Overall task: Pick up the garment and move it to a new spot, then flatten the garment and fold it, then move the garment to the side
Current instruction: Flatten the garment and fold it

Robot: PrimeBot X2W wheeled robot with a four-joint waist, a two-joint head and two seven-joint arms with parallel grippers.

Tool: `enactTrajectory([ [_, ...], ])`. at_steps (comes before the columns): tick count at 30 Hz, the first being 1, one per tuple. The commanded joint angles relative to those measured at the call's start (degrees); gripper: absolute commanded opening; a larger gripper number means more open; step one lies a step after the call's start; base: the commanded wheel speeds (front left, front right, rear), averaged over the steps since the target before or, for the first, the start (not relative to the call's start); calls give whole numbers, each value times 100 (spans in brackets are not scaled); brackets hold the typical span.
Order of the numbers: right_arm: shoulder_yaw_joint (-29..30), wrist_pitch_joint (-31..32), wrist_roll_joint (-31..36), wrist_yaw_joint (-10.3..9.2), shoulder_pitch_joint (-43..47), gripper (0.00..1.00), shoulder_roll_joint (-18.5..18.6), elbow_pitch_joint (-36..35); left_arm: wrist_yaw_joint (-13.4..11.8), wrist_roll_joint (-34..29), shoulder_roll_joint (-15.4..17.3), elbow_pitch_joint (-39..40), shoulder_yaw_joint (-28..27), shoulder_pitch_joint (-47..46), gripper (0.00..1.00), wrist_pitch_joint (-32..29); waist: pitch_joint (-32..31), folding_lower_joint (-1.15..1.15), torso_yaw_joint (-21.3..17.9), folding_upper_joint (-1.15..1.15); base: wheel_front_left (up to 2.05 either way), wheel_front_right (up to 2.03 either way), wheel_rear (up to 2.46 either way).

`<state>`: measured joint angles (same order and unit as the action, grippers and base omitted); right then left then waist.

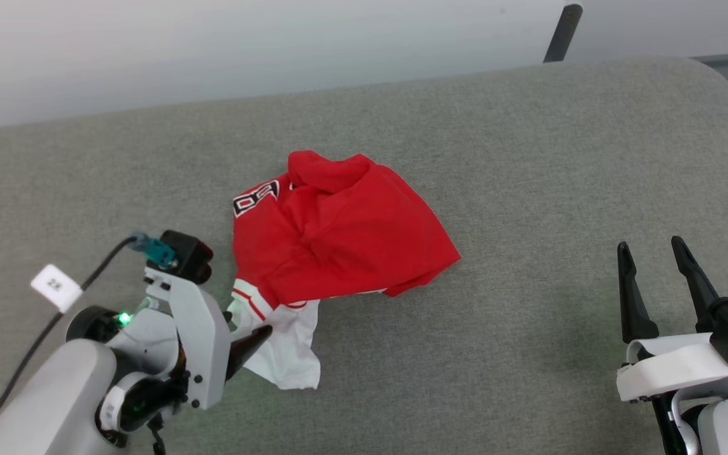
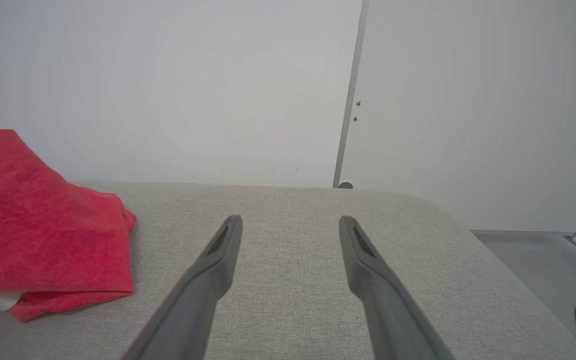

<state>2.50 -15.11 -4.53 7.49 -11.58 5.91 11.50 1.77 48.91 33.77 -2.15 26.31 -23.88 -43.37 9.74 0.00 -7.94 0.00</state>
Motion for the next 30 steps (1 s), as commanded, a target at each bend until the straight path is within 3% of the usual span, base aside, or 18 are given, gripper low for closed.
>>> enactTrajectory([
  [1, 12, -5, -34, 0, -76, 100, -9, -5, 34, -72, -6, -92, 49, -88, 100, -22, 52, 0, -50, 0, 0, 0, 0],
  [8, 32, -4, -22, 0, -109, 100, -25, -18, 183, -269, -76, -728, 333, -285, 100, -85, 152, 0, -85, 0, 0, 0, 0],
  [9, 35, -5, -28, 0, -123, 100, -26, -13, 222, -285, -91, -796, 363, -328, 84, -73, 164, 0, -85, 0, 0, 0, 0],
  [10, 38, -5, -34, 0, -138, 100, -22, -12, 231, -260, -128, -878, 364, -375, 49, -50, 176, 0, -82, 0, 0, 0, 0],
  [11, 42, -5, -34, 0, -147, 100, -25, -13, 254, -224, -161, -956, 360, -403, 31, -39, 183, 0, -78, 0, 0, 0, 0],
  [12, 42, -5, -28, 0, -150, 100, -31, -18, 268, -204, -179, -1029, 351, -436, 0, -28, 187, 0, -73, 0, 0, 0, 0],
  [22, 80, -5, 1, 0, -109, 100, -19, 23, 309, -110, -92, -1160, 273, -664, 0, -98, 112, 0, 95, 0, 0, 0, 0],
  [30, 81, -5, 49, 0, -5, 100, 3, 36, 141, -237, 452, -739, 35, -680, 0, -123, -20, 0, 313, 0, 0, 0, 0],
])
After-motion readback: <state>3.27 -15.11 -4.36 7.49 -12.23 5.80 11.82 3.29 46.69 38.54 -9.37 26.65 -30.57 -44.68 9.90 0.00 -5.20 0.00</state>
